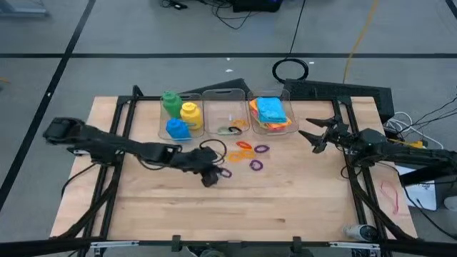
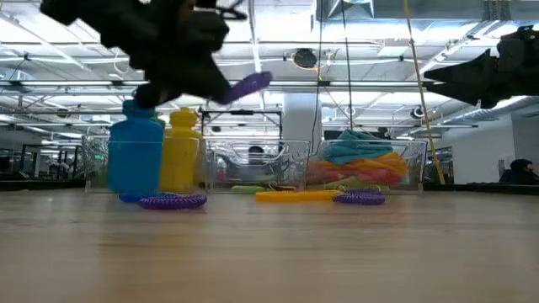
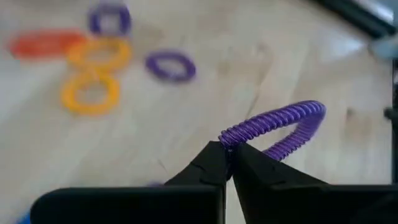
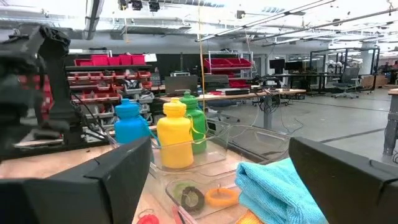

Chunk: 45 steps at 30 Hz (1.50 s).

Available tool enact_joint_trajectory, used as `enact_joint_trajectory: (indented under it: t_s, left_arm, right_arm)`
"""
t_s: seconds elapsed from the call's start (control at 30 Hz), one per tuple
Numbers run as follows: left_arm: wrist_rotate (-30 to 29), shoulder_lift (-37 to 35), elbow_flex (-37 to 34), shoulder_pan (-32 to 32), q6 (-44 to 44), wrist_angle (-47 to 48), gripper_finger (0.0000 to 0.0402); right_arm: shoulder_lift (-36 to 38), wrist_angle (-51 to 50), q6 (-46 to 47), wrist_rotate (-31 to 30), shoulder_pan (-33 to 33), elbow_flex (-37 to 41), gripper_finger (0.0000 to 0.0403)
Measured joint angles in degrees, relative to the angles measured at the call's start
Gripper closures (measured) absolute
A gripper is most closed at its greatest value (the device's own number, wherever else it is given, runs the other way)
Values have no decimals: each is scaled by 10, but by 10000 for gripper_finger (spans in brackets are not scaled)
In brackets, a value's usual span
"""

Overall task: Pick & Place Sports Items
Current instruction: Put the purple wrist coil into the middle transparent container

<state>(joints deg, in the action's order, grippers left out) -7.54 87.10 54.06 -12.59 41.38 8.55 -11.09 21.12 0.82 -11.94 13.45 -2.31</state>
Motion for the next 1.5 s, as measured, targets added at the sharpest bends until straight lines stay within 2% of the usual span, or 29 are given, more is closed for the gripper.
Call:
enact_joint_trajectory:
  t_s: [0.17, 0.27, 0.43, 0.6, 0.8, 0.97, 1.27, 1.5]
  left_arm:
    - [-113, -26, 0, 0, -60, -40, 397]
    - [-153, -28, 0, 13, -114, -93, 394]
    - [-155, -28, 0, 58, -199, -167, 391]
    - [-155, -28, 0, 117, -231, -200, 397]
    - [-156, -28, 0, 183, -230, -200, 388]
    - [-155, -17, 0, 213, -222, -201, 397]
    - [-155, 56, 1, 240, -179, -212, 382]
    - [-155, 80, 1, 246, -169, -213, 380]
  right_arm:
    - [0, 0, 0, 0, 0, 0, 112]
    - [0, 0, 0, 0, 0, 0, 112]
    - [0, 0, 0, 0, 0, 0, 112]
    - [0, 0, 0, 0, 0, 0, 112]
    - [0, 0, 0, 0, 0, 0, 112]
    - [0, 0, 0, 0, 0, 0, 112]
    - [0, 0, 0, 0, 0, 0, 112]
    - [0, 0, 0, 0, 0, 0, 112]
